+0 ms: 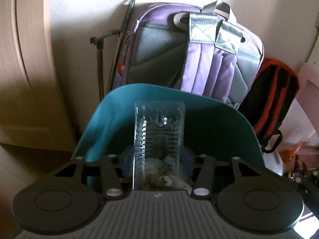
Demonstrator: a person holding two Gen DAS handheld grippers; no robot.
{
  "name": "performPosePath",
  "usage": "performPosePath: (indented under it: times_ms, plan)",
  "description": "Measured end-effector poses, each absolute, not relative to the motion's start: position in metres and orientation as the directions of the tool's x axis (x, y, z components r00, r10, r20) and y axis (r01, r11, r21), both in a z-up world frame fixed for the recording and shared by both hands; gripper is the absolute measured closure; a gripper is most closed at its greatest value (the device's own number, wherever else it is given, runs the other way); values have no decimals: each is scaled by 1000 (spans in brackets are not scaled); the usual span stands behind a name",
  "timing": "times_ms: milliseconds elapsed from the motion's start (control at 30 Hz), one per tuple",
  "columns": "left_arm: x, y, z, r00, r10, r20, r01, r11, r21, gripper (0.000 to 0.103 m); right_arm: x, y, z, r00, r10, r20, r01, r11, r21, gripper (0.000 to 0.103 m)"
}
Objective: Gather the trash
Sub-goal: 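Open both tools over the wastebasket to drop tray and bag, then lower left tool to red foam net while right tool lowers to snack wrapper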
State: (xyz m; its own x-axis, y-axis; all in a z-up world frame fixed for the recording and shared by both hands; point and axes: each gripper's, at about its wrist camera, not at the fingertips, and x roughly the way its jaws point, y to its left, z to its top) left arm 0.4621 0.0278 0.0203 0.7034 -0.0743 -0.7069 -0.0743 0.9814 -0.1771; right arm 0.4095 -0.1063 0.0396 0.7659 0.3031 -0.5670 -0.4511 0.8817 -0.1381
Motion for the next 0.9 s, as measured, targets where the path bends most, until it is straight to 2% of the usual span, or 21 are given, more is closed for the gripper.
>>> performPosePath:
  times_ms: [33, 100, 300, 400, 567, 900]
  plan:
    - [460, 28, 21, 706, -76, -704, -74, 981, -180, 34, 410, -107, 39, 765, 302, -568, -450, 882, -138, 67]
    - [455, 28, 23, 712, -86, -697, -70, 979, -192, 27, 407, -107, 39, 763, 306, -569, -451, 883, -131, 61]
    - [434, 28, 36, 714, -108, -692, -52, 977, -206, 27, 393, -108, 48, 770, 314, -555, -452, 882, -129, 53]
    - [417, 31, 46, 729, -105, -676, -50, 977, -206, 22, 383, -110, 54, 771, 322, -549, -457, 881, -125, 51]
    - [386, 41, 60, 749, -108, -654, -47, 975, -215, 22, 361, -113, 68, 778, 341, -528, -466, 876, -120, 47]
    - [313, 67, 75, 764, -139, -631, -6, 975, -223, 19, 312, -112, 91, 763, 402, -507, -514, 852, -98, 45]
